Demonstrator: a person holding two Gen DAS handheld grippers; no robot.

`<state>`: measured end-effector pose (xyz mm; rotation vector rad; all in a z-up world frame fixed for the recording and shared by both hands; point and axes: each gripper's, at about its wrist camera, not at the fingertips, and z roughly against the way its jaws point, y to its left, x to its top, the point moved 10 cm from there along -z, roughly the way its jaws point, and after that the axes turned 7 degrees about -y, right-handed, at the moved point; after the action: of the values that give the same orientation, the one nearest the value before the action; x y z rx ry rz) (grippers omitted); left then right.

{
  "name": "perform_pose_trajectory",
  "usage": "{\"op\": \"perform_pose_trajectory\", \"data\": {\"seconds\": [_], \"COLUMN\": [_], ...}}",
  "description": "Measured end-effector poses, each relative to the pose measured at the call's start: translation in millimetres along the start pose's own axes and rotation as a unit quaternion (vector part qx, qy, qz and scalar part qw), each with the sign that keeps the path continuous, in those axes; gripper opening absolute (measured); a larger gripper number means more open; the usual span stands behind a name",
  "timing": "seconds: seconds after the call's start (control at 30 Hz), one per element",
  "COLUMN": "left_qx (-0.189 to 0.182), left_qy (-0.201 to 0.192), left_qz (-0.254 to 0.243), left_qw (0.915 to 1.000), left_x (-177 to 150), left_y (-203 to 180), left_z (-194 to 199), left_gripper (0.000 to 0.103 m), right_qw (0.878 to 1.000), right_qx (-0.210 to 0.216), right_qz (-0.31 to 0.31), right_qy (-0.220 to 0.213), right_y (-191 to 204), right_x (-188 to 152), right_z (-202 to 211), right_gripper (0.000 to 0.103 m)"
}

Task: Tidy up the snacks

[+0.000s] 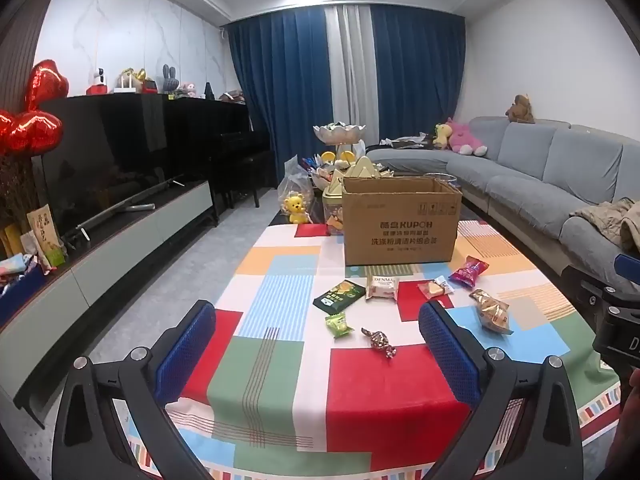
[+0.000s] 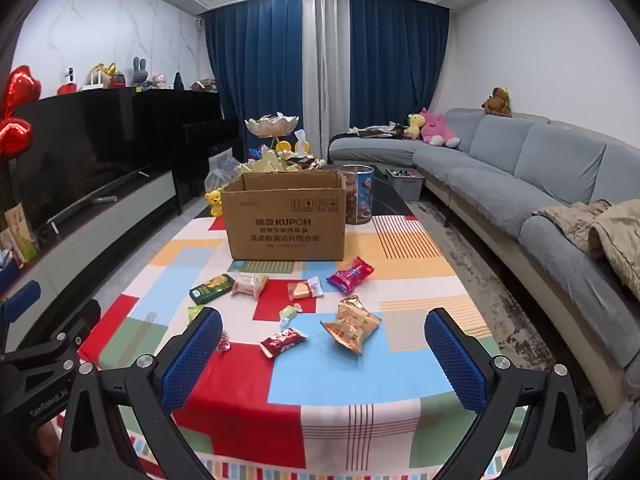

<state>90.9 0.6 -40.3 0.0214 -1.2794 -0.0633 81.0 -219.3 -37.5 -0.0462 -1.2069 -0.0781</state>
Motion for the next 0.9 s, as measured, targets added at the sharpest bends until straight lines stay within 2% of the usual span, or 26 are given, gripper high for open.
{"op": "perform_pose_trajectory", "data": {"seconds": [0.13,0.9], "left_qx": [0.001,0.005], "left_qy": [0.011,0.0], "left_qz": [-0.001,-0.005], "left_qw": [0.9999,1.0], "left_x": [-4.0,-0.7], "left_y": [2.2,5.6], "left_z": [-9.2,-1.2], "left_gripper": [0.103,0.103], "right_qw": [1.0,1.0], "right_qx": [0.0,-0.001], "right_qz": [0.001,0.001], "right_qy": [-0.001,-0.002], "right_y": [-0.4,0.1], "right_x": [0.8,3.0], "right_z": [1.0,3.1], "right_gripper": [0.103,0.103]}}
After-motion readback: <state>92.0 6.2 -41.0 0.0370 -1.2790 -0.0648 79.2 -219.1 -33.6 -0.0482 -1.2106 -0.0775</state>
